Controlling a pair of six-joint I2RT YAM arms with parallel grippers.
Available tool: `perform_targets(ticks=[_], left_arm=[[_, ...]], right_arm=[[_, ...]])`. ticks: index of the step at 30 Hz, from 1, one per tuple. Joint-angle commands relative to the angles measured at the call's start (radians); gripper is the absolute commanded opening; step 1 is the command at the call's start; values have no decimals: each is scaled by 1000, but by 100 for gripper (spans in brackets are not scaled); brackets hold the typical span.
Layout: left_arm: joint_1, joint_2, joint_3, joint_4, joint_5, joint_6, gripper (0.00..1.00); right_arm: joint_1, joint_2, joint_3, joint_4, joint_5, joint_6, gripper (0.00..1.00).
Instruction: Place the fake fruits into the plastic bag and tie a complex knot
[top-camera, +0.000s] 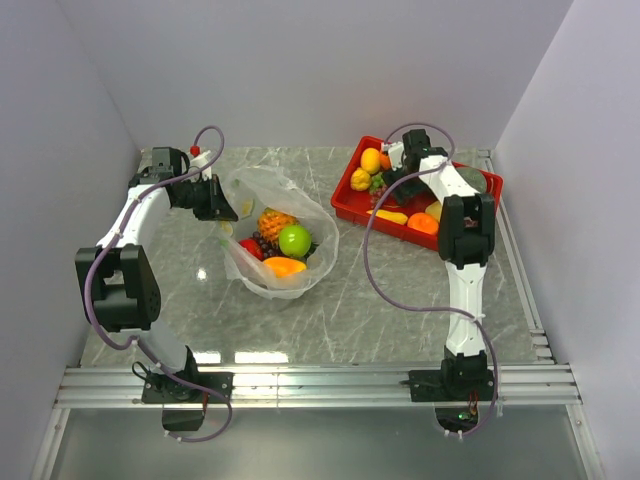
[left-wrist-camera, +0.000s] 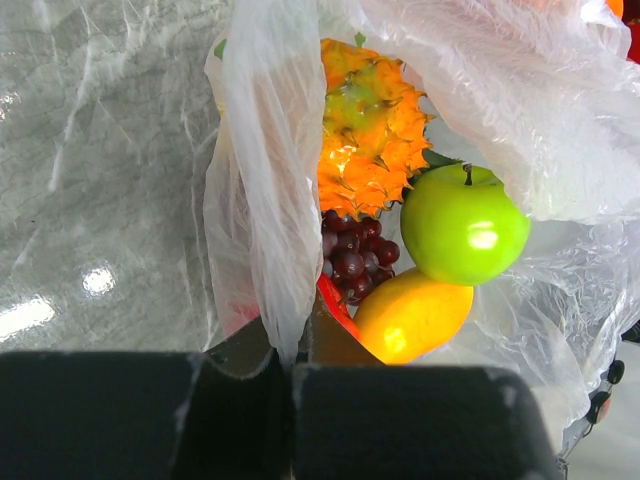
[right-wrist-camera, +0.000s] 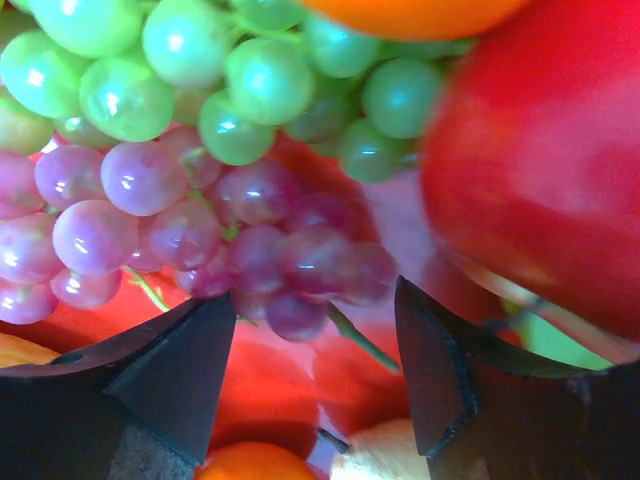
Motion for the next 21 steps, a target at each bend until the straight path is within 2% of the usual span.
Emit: perform_targets(ticks=[1,4,5,7,8,9,21], left_arm=[[3,2,30,1,25,18,5],[5,2,34,2,30,12,5],[3,2,34,1,31,12,5],[5,2,40,-2,30,15,4],[3,2,40,-4,27,16,4],[3,-1,40,-4,27,15,4],[5,-17,53,-18,30,21,4]], right_arm=[[-1,8,27,-23,-64,-35,69],[-1,-5,0,-26,-100,-44,50],[-6,-8,-9,-24,-106,-44,36],[-9,-15,-9,-32,-113,-44,21],[-13,-19,-8,-47,-118,-40,6],[-13,-27,-11,-49,-113,-35,0],[-69,-323,-132,-38,-150,10,0]])
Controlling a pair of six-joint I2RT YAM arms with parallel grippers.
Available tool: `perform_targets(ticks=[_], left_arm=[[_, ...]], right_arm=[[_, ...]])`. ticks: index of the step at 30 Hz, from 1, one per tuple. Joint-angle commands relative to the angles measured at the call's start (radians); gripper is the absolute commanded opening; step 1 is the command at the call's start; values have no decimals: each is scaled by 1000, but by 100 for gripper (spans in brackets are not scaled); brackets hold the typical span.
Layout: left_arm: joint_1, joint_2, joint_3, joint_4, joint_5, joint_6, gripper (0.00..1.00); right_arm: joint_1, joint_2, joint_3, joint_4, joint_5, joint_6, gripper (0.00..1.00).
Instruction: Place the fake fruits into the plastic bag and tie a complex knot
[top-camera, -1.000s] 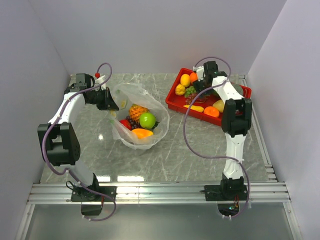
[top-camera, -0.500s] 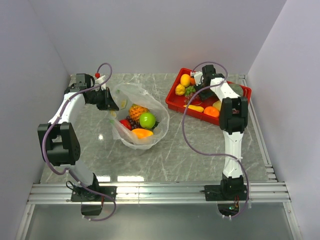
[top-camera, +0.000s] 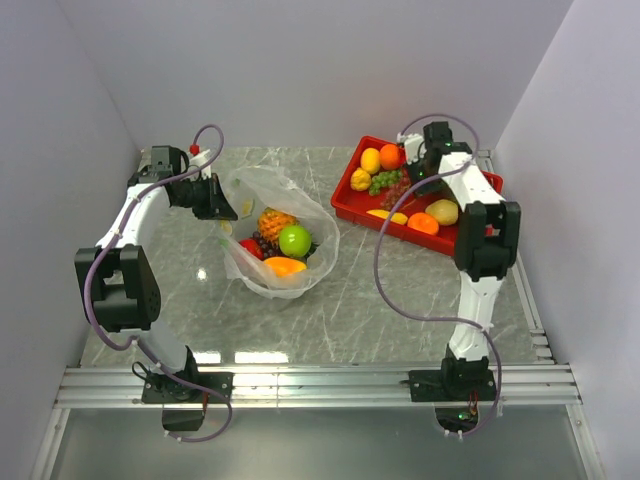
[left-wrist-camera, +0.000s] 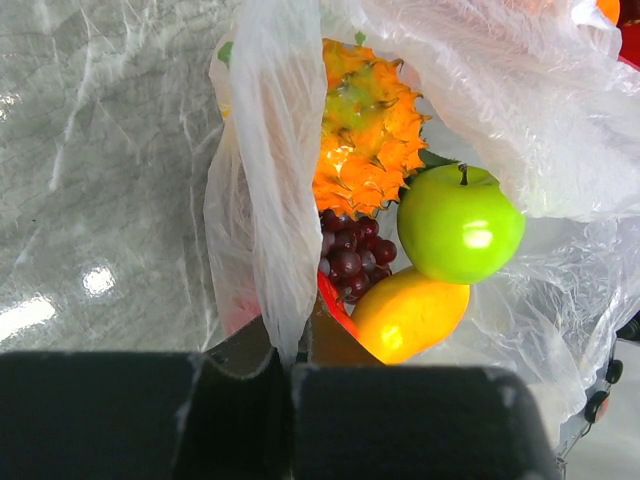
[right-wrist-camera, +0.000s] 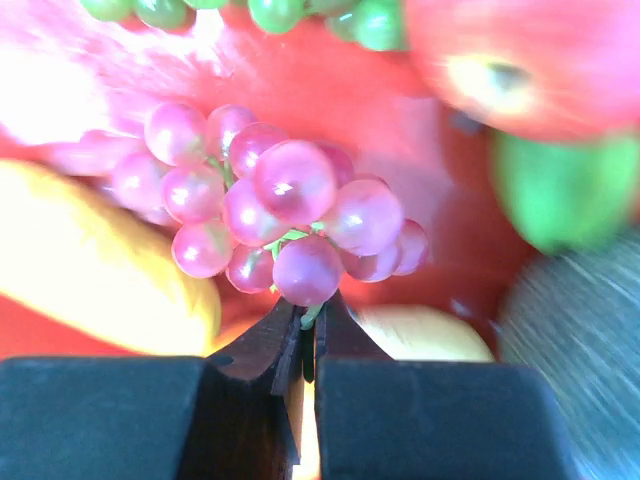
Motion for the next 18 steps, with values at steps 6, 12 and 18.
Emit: perform_targets(ticks=[6,12,18], left_arm=[[4,-20,39,7,36,11,4],[4,-24,37,9,34,10,4],[2,-27,23,15,39,8,4]], right_arm=[[-22,-212,42,-16,-71,44,0],[-23,-284,159,-91,-139,96,0],[9,-388,263,-120,-229,194,0]])
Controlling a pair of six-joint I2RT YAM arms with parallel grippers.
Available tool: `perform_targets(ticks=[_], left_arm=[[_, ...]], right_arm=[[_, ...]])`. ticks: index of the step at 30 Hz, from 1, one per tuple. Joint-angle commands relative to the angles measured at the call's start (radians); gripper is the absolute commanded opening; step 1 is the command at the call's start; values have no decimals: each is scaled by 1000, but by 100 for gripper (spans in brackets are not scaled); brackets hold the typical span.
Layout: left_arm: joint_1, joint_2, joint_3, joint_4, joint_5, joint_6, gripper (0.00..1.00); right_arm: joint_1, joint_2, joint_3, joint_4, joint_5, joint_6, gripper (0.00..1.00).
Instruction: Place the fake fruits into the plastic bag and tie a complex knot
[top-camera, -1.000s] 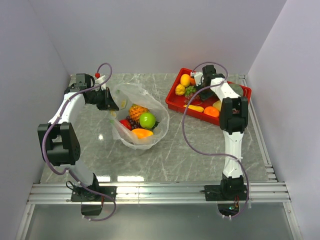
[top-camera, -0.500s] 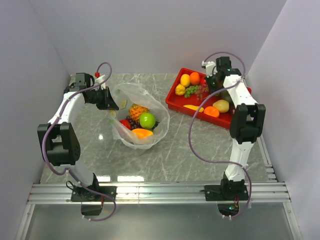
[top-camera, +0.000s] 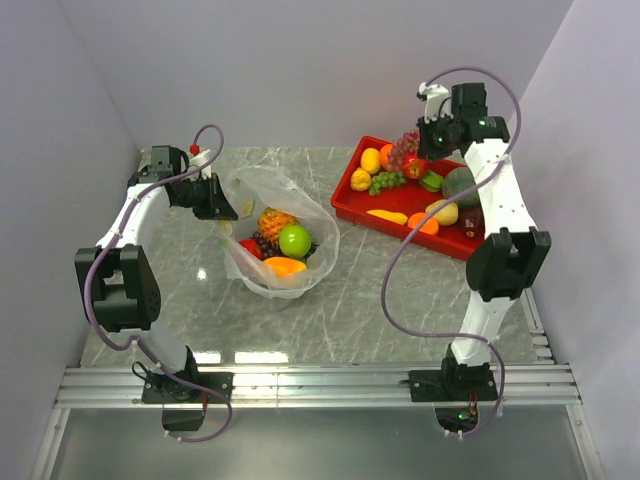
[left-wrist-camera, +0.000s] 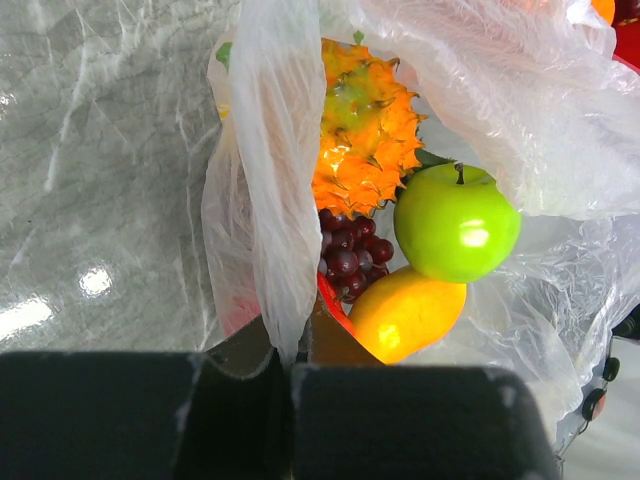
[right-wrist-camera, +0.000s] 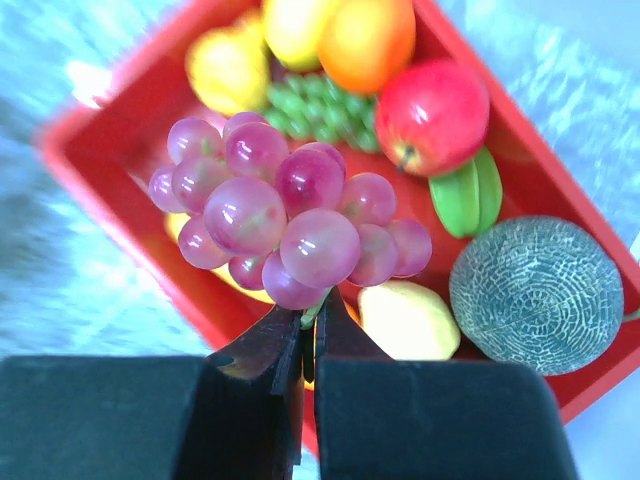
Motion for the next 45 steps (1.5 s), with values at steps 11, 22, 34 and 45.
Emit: perform_targets(ticks=[11,22,34,45], left_arm=[[0,-32,-9,43,50,-27,5],[0,-70,-11,19,28,2,7],[2,-49,17,-18,40,52,10],[2,-12,43,-39,56,110,14]], right_arm=[[511,-247,45,70,22,75,0],[811,-8,56,148,234,61,0],[690,-95,33,194,10,201,73],[533,2,-35,72,-47,228,75]])
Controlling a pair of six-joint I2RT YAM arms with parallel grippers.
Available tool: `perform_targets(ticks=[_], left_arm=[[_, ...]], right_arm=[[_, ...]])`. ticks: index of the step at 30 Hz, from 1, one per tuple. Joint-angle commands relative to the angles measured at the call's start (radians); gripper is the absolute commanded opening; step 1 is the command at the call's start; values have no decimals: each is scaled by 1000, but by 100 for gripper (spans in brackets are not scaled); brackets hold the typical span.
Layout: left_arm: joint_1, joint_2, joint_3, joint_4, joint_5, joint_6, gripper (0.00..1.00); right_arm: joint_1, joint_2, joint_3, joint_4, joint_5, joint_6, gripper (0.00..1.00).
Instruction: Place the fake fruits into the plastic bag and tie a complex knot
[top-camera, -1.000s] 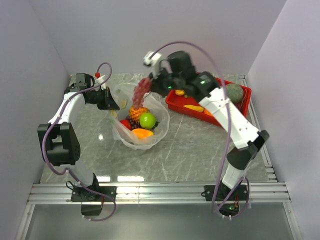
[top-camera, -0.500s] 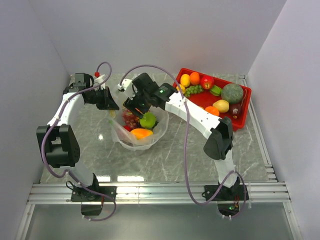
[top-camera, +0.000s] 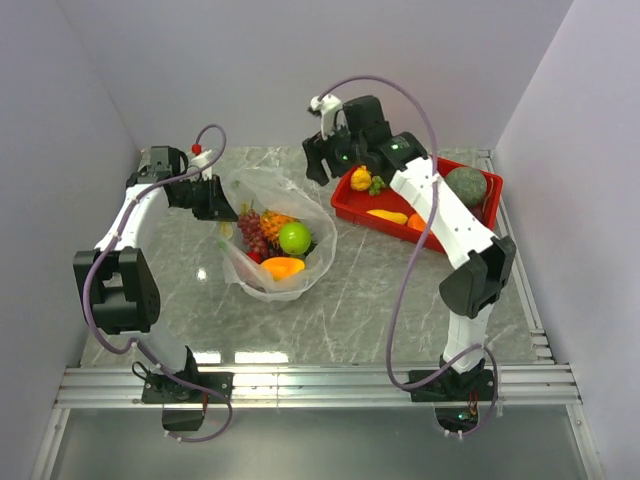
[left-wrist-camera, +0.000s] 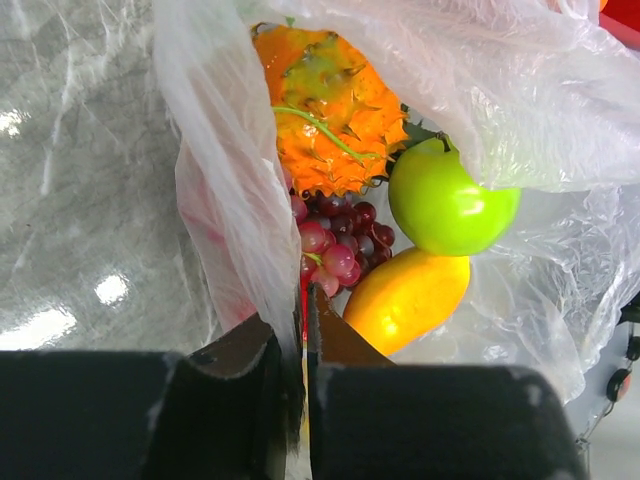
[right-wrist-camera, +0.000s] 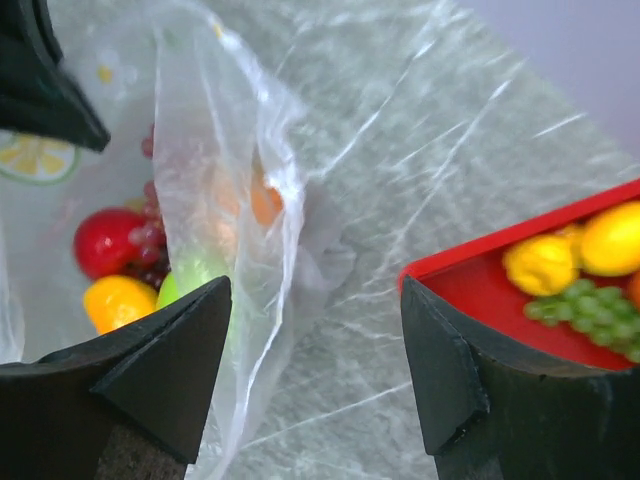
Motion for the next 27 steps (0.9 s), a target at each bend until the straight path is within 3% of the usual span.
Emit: perform_targets(ticks=[1,5,6,10,11,14,19,22,23,26,27], left_arm=[[2,16,50,-15,33,42,14],[0,44,70,-32,36,62,15],[2,50,75,-35,36,64,15],[-12,108,112,-48,47,79,15],[-24,120,139,-49,49,84,14],[-50,168,207,-57,49,90,13],[-151,266,369,-103,62,121,10],[-167,291,421,-143,70,144,12],[-165,291,426,-146,66,150,18],[-161,266,429,-156,52,157,27],[-158,254,425,-147,52,151,35]], right_arm=[[7,79,-54,-101,-169,16,74],[7,31,-204,-56,-372,56,65],[9,24,-247,-37,-389,62,51],[3,14,-327,-39,-538,93,17],[7,10,-345,-40,-612,105,0],[30,-57,-438,7,-722,143,0],[227,-217,-518,116,-707,197,0],[228,-262,-499,107,-603,193,18],[207,-265,-486,92,-575,187,29],[78,-286,-468,64,-556,214,37],[43,-297,-488,73,-547,226,41]])
